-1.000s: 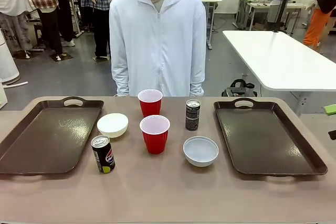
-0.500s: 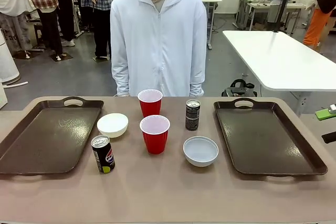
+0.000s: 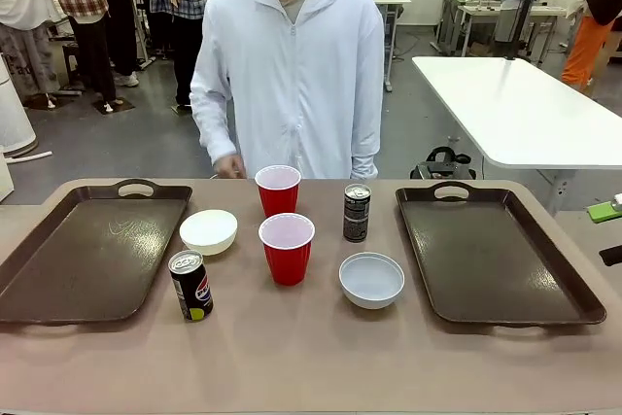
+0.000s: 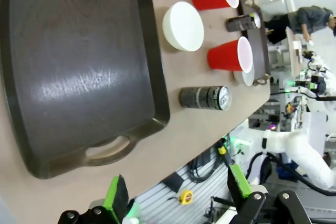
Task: Prepare tableware on both trays.
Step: Pick up a Picnic Bowl from the table and place it on a Handle tray.
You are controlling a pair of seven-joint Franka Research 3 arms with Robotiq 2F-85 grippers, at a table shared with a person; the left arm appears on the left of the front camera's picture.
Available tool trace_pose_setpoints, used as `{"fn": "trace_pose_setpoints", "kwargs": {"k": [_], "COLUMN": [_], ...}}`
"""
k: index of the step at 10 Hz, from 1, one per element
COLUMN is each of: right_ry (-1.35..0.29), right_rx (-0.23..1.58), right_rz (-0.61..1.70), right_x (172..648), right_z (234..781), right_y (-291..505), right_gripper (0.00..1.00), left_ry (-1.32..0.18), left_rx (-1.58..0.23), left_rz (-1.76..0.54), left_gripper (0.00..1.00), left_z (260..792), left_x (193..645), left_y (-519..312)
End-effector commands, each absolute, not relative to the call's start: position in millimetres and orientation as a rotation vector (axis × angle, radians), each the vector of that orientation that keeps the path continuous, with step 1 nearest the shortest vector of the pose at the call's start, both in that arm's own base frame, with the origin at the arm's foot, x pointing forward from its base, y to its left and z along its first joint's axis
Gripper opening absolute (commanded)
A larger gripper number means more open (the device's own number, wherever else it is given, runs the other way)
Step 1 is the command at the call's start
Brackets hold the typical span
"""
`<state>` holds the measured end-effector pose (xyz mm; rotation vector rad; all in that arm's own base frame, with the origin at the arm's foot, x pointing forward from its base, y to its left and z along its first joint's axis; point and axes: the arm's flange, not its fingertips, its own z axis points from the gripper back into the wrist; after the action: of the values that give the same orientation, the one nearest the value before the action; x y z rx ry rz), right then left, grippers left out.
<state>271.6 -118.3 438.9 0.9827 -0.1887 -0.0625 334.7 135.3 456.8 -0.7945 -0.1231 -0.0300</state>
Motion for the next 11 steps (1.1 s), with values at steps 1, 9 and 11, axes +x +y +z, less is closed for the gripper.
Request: {"fn": "trace_pose_setpoints", "kwargs": {"k": [1,9,11], "right_ry": [-0.187,-0.187,-0.188], "right_rx": [0.999,0.999,0.983], "right_rz": [-0.062,-0.062,-0.062], "right_x": [272.0,272.0,271.6], "right_z": [438.6,438.6,438.9], "right_y": [-118.1,-118.1,-118.0], "right_gripper": [1.0,1.0,1.0], "left_ry": [-0.125,-0.125,-0.125], "left_rx": [-0.81,-0.81,-0.81], "left_rz": [-0.024,-0.024,-0.024], "left_gripper": [1.0,1.0,1.0], "left_z": [459.0,459.0,459.0], "left_x": [333.7,333.7,333.7], "left_y": [137.5,137.5,137.5]}}
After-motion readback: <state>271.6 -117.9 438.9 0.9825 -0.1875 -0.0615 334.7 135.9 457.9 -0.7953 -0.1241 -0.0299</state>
